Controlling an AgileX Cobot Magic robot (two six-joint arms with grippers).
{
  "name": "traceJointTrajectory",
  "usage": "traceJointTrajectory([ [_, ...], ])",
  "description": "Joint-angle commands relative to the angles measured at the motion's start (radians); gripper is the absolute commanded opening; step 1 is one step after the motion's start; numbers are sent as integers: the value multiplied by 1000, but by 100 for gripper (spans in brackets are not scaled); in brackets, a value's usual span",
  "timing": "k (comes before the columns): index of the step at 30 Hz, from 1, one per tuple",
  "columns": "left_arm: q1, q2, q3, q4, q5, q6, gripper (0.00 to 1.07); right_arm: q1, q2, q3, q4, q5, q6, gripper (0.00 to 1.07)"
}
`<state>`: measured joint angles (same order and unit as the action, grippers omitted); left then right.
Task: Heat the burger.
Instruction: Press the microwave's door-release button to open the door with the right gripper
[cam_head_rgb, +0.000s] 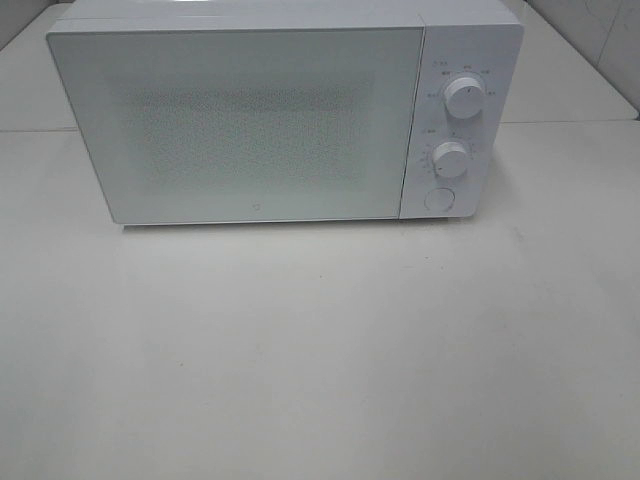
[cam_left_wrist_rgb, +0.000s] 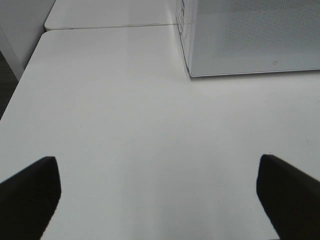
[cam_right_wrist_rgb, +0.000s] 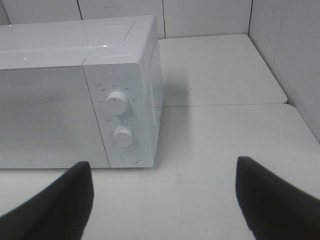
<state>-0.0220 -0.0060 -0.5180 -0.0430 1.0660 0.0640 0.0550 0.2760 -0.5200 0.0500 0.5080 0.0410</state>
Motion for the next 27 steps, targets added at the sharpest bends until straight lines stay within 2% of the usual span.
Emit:
traceJointTrajectory([
  [1,5,-13,0,2,6,-1,101,-4,100,-4,-13,-102,-7,76],
  [17,5,-13,0,2,6,-1,101,-4,458,6,-13,-379,-7,76],
  [20,5,-13,0,2,6,-1,101,-4,518,9,-14,-482,-7,76],
  [22,5,-13,0,2,6,-1,101,-4,578,35,-22,-621,-7,76],
  [23,5,-13,0,2,6,-1,101,-4,578,35,-22,-621,-7,76],
  [25,5,-13,0,2,6,-1,101,-4,652,75,-24,-779,-7,76],
  [27,5,-13,0,2,6,-1,101,-4,666,82,-24,-812,-7,76],
])
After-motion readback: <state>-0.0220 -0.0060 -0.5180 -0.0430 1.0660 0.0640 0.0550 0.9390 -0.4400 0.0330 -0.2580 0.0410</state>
